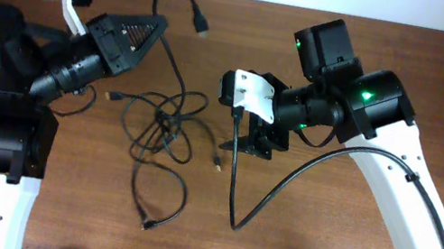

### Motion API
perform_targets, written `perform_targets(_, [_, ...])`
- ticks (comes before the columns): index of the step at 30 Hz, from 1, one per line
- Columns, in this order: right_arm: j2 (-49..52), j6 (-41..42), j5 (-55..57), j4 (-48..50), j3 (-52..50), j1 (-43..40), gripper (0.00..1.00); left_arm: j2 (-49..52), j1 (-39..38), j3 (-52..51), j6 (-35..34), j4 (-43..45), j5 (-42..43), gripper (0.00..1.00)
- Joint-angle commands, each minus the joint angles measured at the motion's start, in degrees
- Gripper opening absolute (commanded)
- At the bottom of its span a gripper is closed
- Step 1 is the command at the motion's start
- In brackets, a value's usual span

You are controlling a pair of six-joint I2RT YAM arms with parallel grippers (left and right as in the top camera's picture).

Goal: Untangle cables

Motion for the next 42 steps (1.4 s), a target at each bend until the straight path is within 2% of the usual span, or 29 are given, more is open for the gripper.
perform_targets(1, [0.7, -0.5, -3.7, 3.6, 0.4, 0.3, 0.87, -0.5, 0.0, 2.4, -7.4, 8.0, 9.9, 0.0])
perform_targets(5, [0.9, -0.5, -8.8, 9.7, 0.4, 0.5, 0.86, -0.5, 0.0, 2.5, -9.7, 10.1, 12.2, 0.0])
perform_targets(7, [1.1, -0.5, -8.0, 10.5, 0.4, 0.5, 0.61, -0.5, 0.0, 2.5, -11.0, 11.7, 12.8, 0.0])
perform_targets(8, [1.2, -0.5, -8.0, 10.3, 0.4, 0.5, 0.54, -0.5, 0.0, 2.5, -11.2, 13.4, 13.6, 0.0])
perform_targets(10, [1.2, -0.4, -7.1, 8.5, 0.4, 0.5, 0.69, -0.5, 0.0, 2.5, -12.4, 16.0, 13.8, 0.0])
perform_targets(14, [1.5, -0.5, -5.1, 4.0, 0.0, 0.5, 0.75, -0.5, 0.0, 2.5, -12.4, 16.5, 13.5, 0.0])
perform_targets(16, [2.6, -0.5, -5.1, 4.0, 0.0, 0.5, 0.65, -0.5, 0.0, 2.5, -14.1, 16.9, 13.4, 0.0])
perform_targets(18, [4.5, -0.5, -5.3, 4.0, 0.0, 0.5, 0.58, -0.5, 0.0, 2.5, -17.0, 22.5, 13.4, 0.0])
perform_targets(19, [5.6, -0.5, -5.5, 3.9, 0.0, 0.5, 0.45, -0.5, 0.0, 2.5, -18.1, 24.8, 13.3, 0.0])
perform_targets(20, [6.3, -0.5, -5.6, 3.5, 0.0, 0.5, 0.08, -0.5, 0.5, 2.5, -18.1, 25.7, 13.4, 0.0])
perform_targets(21, [6.3, -0.5, -5.5, 3.3, 0.0, 0.5, 0.04, -0.5, 1.1, 2.5, -18.1, 25.6, 13.7, 0.0])
perform_targets(24, [6.3, -0.4, -2.1, 3.8, 0.0, -0.1, 0.04, -0.5, 3.9, 2.5, -18.1, 25.4, 15.2, 0.0])
perform_targets(27, [6.3, 5.6, 9.4, 4.0, 0.0, -3.3, 0.04, -0.5, 6.9, 2.5, -18.5, 25.4, 17.6, 0.0])
perform_targets(29, [6.3, 6.1, 11.5, 3.5, 0.0, -7.3, 0.04, -0.5, 9.6, 2.5, -18.5, 25.4, 19.6, 0.0])
perform_targets(34, [6.3, 13.5, 11.5, 2.9, 0.0, -20.9, 0.04, -0.5, 16.5, 2.5, -18.9, 25.4, 24.3, 0.0])
perform_targets(38, [6.3, 18.5, 11.5, 1.3, 0.0, -32.5, 0.04, -0.5, 18.6, 2.5, -19.2, 25.5, 23.9, 0.0])
perform_targets(42, [6.3, 22.1, 11.6, 1.4, 0.0, -41.8, 0.04, -0.5, 26.1, 2.5, -21.0, 25.4, 23.2, 0.0])
